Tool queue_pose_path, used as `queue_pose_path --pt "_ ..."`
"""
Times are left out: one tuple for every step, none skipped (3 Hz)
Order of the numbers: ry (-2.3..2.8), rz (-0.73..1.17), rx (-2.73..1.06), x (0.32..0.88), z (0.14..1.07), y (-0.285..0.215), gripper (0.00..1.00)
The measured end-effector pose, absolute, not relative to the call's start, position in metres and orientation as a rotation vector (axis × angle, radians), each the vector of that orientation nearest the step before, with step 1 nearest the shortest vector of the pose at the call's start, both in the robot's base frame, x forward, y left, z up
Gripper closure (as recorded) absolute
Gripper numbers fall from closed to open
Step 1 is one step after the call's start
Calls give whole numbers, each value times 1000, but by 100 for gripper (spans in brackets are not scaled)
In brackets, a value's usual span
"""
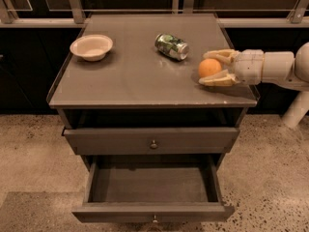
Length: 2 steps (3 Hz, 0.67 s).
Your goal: Pick orange from middle drawer and place on counter
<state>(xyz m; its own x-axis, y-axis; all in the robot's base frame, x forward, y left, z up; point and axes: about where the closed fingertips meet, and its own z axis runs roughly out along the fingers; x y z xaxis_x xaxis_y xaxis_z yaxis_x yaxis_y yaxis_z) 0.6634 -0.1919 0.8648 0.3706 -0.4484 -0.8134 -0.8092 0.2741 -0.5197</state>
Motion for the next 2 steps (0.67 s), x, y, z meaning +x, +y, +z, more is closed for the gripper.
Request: queue_pose_path --pt "1257 357 -1357 663 865 -192 0" --pt "1257 357 -1357 663 865 -192 0"
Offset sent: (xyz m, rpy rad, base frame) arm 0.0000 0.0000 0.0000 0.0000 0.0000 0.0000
